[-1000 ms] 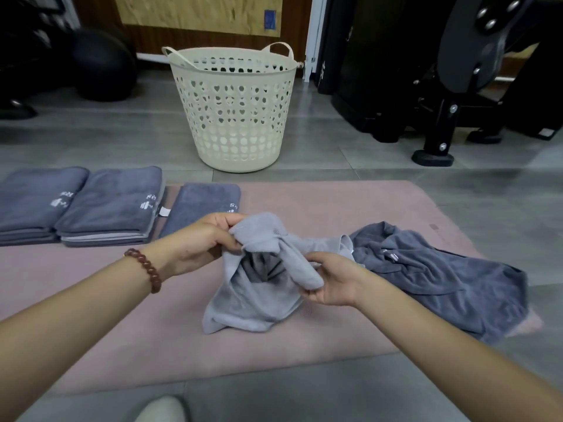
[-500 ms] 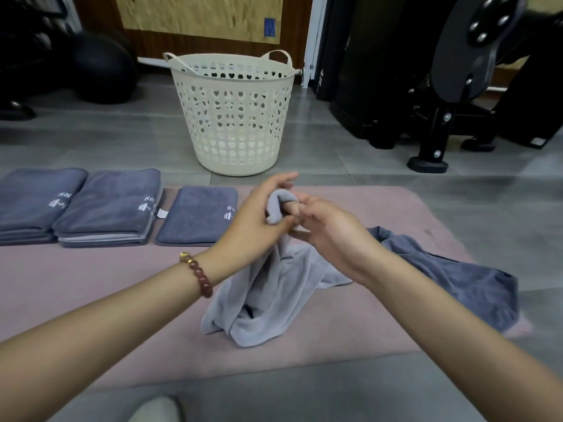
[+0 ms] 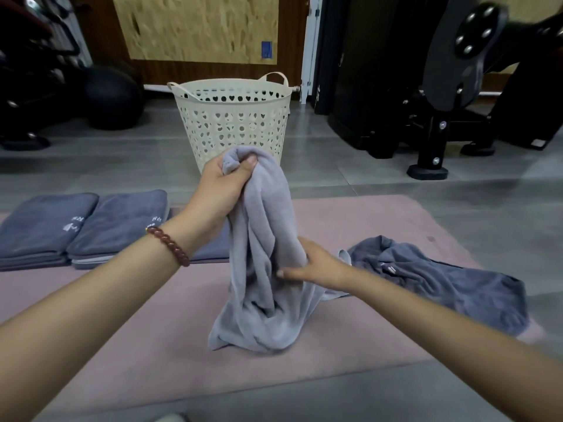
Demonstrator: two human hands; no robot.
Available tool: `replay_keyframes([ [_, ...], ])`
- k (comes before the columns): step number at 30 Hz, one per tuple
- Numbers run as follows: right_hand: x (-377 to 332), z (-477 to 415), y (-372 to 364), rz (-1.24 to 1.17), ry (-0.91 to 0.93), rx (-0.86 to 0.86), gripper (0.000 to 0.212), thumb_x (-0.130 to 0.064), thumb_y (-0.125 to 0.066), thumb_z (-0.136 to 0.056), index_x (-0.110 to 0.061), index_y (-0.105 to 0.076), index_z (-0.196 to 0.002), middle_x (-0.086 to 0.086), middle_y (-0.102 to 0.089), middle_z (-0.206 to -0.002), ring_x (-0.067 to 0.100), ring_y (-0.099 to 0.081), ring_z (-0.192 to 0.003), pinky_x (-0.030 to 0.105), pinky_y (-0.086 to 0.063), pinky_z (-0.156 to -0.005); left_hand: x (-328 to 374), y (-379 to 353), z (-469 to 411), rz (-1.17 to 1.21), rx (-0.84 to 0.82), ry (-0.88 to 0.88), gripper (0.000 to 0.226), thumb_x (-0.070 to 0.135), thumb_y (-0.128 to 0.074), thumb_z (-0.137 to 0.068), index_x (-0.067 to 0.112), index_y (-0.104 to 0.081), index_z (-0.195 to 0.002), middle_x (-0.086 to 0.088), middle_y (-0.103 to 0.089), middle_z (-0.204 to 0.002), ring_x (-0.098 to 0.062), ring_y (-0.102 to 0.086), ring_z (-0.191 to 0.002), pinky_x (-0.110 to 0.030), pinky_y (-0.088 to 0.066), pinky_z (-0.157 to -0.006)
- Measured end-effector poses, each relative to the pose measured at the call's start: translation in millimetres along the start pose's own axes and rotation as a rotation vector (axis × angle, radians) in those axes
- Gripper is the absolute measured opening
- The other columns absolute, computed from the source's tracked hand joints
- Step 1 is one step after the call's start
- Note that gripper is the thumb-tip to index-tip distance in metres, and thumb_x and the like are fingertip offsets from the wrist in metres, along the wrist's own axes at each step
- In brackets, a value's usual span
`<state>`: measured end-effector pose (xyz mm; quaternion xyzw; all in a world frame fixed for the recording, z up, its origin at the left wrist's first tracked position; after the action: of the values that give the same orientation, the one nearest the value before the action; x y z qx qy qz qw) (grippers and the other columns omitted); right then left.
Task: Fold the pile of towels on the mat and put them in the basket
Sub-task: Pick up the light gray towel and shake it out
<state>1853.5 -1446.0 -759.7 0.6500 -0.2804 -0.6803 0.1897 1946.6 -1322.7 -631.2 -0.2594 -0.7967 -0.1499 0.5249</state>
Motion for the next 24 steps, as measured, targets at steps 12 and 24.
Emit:
replay_keyframes([
  [12, 84, 23, 83, -0.24, -0.415, 0.499, 0.019, 0.003, -0.045, -0.086, -0.006, -0.048, -0.069, 0.007, -0.043, -0.063, 0.019, -0.041, -0.057, 0.018, -0.035, -0.037, -28, 33, -20, 0.003, 0.244, 0.078, 0.02, 0.016, -0.047, -0.097, 0.024, -0.064, -0.091, -0.001, -0.067, -0.093, -0.013, -0.063, -0.092, -0.029, -0.05, -0.088],
  [24, 87, 36, 124, -0.335, -0.229, 0.549, 0.012, -0.015, -0.055, -0.093, -0.012, -0.055, -0.082, 0.002, -0.045, -0.061, 0.01, -0.037, -0.047, 0.018, -0.032, -0.037, -75, 76, -32, -0.128, 0.374, 0.211, 0.025, 0.007, -0.051, -0.091, 0.026, -0.061, -0.079, 0.003, -0.062, -0.081, -0.011, -0.058, -0.077, -0.026, -0.048, -0.07],
])
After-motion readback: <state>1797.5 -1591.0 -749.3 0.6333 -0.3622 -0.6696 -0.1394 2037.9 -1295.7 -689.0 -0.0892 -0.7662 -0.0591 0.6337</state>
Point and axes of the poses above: each hand's wrist, its own z-axis away from the middle knuckle, its own y-axis out of the back of the hand, x = y × z, the point moved 6 cm from there along -z, towards the middle knuckle
